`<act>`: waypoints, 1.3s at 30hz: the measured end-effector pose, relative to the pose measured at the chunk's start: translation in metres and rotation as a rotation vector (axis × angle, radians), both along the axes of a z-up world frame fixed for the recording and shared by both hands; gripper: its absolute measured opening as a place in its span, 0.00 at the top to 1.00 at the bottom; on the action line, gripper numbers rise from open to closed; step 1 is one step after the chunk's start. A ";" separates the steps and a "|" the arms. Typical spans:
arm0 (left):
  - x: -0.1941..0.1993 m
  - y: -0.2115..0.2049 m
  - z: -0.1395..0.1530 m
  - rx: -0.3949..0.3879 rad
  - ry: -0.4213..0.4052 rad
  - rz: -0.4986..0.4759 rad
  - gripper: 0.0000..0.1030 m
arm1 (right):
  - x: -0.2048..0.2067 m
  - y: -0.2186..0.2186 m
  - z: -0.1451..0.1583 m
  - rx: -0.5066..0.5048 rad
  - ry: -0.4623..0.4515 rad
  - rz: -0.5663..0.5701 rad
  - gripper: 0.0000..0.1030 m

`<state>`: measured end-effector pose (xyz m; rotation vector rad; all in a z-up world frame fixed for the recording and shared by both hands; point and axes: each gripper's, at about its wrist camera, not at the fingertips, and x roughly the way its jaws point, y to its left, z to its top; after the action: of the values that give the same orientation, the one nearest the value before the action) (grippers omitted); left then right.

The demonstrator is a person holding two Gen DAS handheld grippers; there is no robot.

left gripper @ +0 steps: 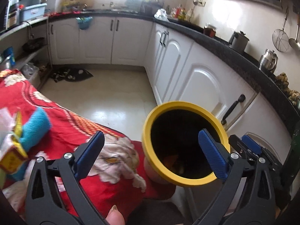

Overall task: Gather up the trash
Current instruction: 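Open both tools over the bin to drop the bag and wrapper, then move both open tools back over the table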

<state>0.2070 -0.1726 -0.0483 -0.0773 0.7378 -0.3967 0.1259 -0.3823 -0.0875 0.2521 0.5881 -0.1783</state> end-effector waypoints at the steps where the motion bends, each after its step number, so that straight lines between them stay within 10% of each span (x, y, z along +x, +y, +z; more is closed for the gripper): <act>1: -0.003 0.004 0.003 -0.001 -0.008 0.009 0.11 | -0.002 0.003 0.003 -0.002 -0.009 0.007 0.37; 39: -0.069 0.149 0.067 -0.057 -0.159 0.280 0.11 | -0.029 0.129 0.066 0.015 -0.102 0.349 0.26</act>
<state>0.1381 -0.0240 0.0183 -0.1980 0.5487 -0.1537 0.0969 -0.2535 -0.0219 0.1686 0.5231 0.1751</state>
